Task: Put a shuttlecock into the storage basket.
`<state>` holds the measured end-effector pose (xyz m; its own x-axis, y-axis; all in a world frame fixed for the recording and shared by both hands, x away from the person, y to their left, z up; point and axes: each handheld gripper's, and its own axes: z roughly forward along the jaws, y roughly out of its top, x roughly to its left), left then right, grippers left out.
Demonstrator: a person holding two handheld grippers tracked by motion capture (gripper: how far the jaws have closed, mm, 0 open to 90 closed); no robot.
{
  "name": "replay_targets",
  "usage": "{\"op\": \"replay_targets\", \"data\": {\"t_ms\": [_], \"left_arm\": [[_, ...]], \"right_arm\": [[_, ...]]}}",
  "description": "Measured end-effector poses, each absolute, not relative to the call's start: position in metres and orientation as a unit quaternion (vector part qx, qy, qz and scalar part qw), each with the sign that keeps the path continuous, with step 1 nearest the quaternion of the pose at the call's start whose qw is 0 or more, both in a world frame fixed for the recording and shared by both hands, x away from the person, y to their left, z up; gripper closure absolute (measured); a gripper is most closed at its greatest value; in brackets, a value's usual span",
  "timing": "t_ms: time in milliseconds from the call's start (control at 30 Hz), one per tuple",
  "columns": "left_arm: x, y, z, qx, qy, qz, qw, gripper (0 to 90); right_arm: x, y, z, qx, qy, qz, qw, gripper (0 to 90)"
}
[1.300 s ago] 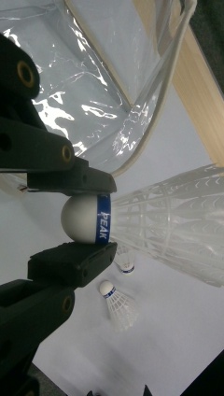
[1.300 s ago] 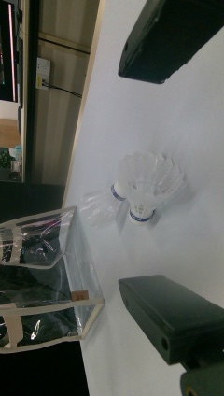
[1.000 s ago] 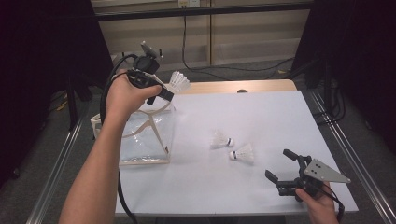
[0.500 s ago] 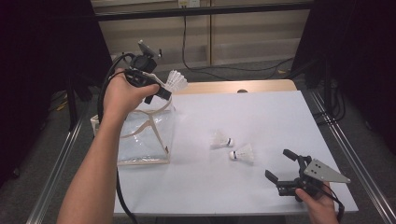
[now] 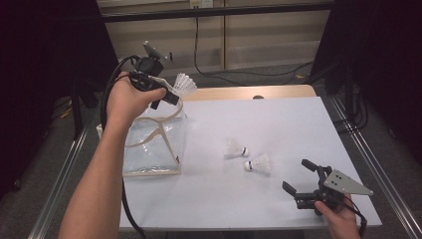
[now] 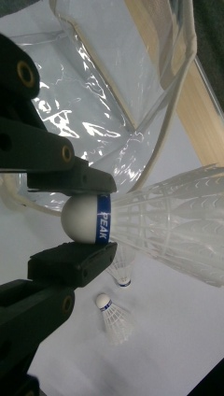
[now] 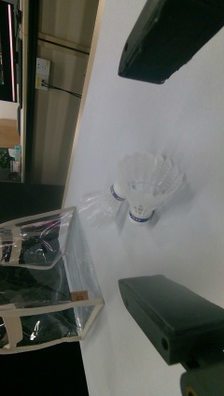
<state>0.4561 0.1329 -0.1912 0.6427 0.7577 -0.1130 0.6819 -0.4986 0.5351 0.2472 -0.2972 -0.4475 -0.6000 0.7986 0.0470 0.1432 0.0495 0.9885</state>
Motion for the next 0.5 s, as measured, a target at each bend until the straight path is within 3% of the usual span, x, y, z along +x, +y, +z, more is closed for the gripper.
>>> {"op": "replay_targets", "data": {"t_ms": [500], "left_arm": [[0.4574,0.1397,-0.1898,0.859,0.424,0.072,0.277,65.6]], "right_arm": [[0.2472,-0.2977,-0.4475,0.353,0.669,0.593,0.276,0.7]]}}
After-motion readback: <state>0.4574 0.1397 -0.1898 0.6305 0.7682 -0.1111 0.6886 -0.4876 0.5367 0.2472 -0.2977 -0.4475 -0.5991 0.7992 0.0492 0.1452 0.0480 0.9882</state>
